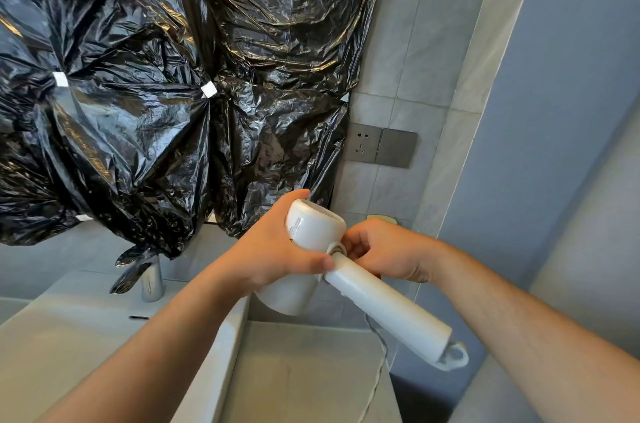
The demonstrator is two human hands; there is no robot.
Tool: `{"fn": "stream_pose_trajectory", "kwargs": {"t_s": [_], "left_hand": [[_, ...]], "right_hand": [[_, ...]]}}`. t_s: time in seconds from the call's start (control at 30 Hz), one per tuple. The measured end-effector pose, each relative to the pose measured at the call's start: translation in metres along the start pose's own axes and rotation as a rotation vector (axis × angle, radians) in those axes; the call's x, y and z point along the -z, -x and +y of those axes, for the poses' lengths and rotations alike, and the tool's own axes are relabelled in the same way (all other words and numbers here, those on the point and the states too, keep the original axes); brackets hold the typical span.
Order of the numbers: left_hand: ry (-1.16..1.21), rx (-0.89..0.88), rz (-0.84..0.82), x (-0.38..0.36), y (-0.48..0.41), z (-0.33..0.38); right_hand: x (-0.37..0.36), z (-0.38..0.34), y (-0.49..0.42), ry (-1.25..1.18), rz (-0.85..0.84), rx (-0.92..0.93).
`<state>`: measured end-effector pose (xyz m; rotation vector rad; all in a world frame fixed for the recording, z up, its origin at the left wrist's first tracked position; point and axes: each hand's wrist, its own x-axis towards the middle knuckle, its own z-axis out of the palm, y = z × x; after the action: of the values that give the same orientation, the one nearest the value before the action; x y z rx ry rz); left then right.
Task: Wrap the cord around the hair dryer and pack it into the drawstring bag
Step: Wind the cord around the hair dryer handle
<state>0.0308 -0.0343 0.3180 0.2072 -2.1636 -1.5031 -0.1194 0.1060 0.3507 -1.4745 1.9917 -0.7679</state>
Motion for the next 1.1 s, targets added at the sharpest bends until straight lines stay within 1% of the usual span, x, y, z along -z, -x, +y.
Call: {"fn": "stream_pose_trajectory", "kwargs": {"t_s": [0.07, 0.17, 0.2, 0.27, 0.33, 0.37, 0.47, 0.6, 0.7, 0.77, 0.83, 0.9, 0.97, 1.1], "left_hand": [[-0.011, -0.020, -0.005, -0.002, 0.001, -0.003], [-0.070, -0.053, 0.029, 0.003, 0.001, -0.003], [-0.097, -0.057, 0.035, 0.006, 0.001, -0.002], [-0.183, -0.061, 0.023, 0.014, 0.001, -0.001], [-0.308, -0.054, -0.008, 0.018, 0.000, 0.002], [-0.368, -0.048, -0.029, 0.018, 0.000, 0.003], [-0.462, -0.046, -0.070, 0.015, -0.001, 0.006], [-0.543, -0.023, -0.008, 0.019, 0.000, 0.011], [-0.574, 0.016, 0.035, 0.023, 0.003, 0.012], [-0.552, 0.032, 0.094, 0.022, 0.004, 0.011], [-0.583, 0.023, 0.189, 0.020, 0.007, 0.010], [-0.575, 0.010, 0.324, 0.016, 0.007, 0.008], [-0.488, 0.013, 0.448, 0.013, 0.007, 0.004], [-0.172, 0.024, 0.612, 0.014, -0.001, -0.005]], "right_hand": [[0.000, 0.001, 0.000, 0.009, -0.019, -0.016], [0.004, -0.001, 0.002, 0.033, -0.069, -0.044], [0.006, -0.003, 0.003, 0.080, -0.095, -0.053], [0.011, -0.007, 0.003, 0.295, -0.130, -0.068], [0.012, -0.014, 0.000, 0.547, -0.099, -0.065], [0.012, -0.019, -0.001, 0.610, -0.071, -0.056], [0.010, -0.032, -0.005, 0.674, -0.006, -0.013], [0.011, -0.042, -0.005, 0.755, 0.093, -0.053], [0.015, -0.046, -0.001, 0.645, 0.159, -0.078], [0.014, -0.045, 0.000, 0.473, 0.221, -0.116], [0.009, -0.041, 0.000, 0.183, 0.261, -0.168], [-0.001, -0.041, -0.001, -0.130, 0.275, -0.163], [-0.014, -0.043, 0.001, -0.302, 0.320, -0.121], [-0.045, -0.043, 0.008, -0.369, 0.470, 0.039]]}}
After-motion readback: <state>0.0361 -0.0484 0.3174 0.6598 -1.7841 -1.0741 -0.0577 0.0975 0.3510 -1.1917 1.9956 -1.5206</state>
